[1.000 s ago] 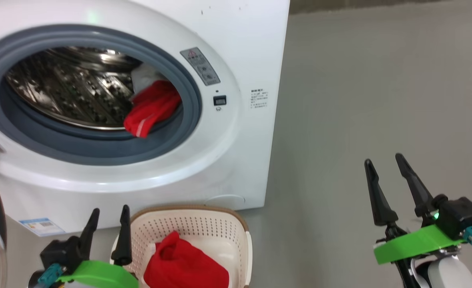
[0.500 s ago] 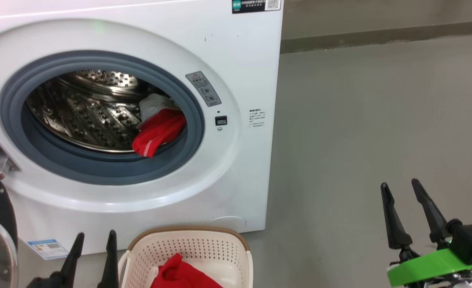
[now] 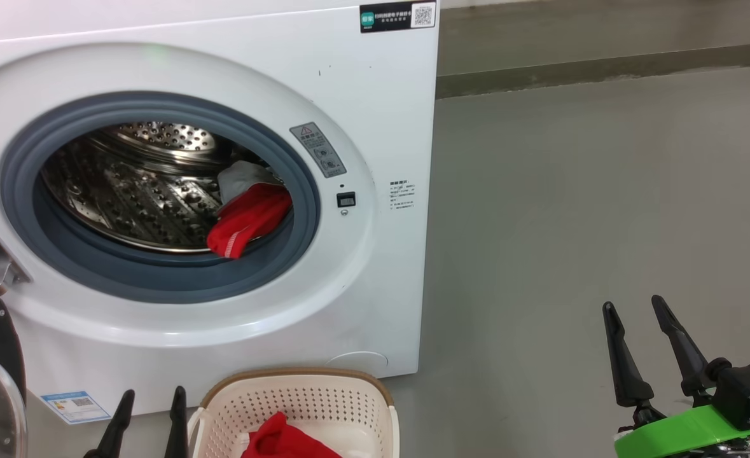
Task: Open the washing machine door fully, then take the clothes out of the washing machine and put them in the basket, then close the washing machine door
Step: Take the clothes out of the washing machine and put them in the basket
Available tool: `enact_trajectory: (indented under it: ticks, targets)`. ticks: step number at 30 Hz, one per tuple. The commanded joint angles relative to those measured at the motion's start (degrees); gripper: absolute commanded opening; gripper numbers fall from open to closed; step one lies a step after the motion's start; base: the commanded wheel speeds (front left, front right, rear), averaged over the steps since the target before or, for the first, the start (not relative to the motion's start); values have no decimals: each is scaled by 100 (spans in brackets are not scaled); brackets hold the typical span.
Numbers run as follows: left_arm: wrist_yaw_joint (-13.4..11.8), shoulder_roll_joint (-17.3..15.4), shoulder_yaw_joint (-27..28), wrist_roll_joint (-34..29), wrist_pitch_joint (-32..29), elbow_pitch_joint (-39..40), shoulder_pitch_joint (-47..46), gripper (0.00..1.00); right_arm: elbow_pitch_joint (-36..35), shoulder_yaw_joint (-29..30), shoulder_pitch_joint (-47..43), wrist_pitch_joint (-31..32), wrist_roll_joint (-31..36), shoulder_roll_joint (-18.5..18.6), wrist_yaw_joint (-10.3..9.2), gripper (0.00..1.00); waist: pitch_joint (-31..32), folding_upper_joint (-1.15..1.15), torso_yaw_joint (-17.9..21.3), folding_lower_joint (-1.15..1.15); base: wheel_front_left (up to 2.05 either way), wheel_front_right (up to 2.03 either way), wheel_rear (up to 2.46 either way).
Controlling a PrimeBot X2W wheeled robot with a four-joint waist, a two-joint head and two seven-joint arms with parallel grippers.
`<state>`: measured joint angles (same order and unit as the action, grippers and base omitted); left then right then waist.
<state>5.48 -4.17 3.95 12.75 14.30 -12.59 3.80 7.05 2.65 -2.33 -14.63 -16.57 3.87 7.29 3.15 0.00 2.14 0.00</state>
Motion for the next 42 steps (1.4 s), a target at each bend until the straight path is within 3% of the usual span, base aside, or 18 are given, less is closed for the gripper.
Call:
enact_trajectory:
  ticks: [1,27,42]
  targets:
    - [-46,-53,192,-54,70,119,-109,100,-163,-155,82,-37,-9,96,20,100,-3,0,3,0,0,0,0]
    - [-107,28,205,-35,70,164,-203,100,-115,-199,110,-37,13,107,20,100,-121,0,94,0,0,0,0]
    - [-73,-131,56,3,59,-132,-1303,100,-175,-410,449,-37,24,172,20,100,-805,0,2,0,0,0,0]
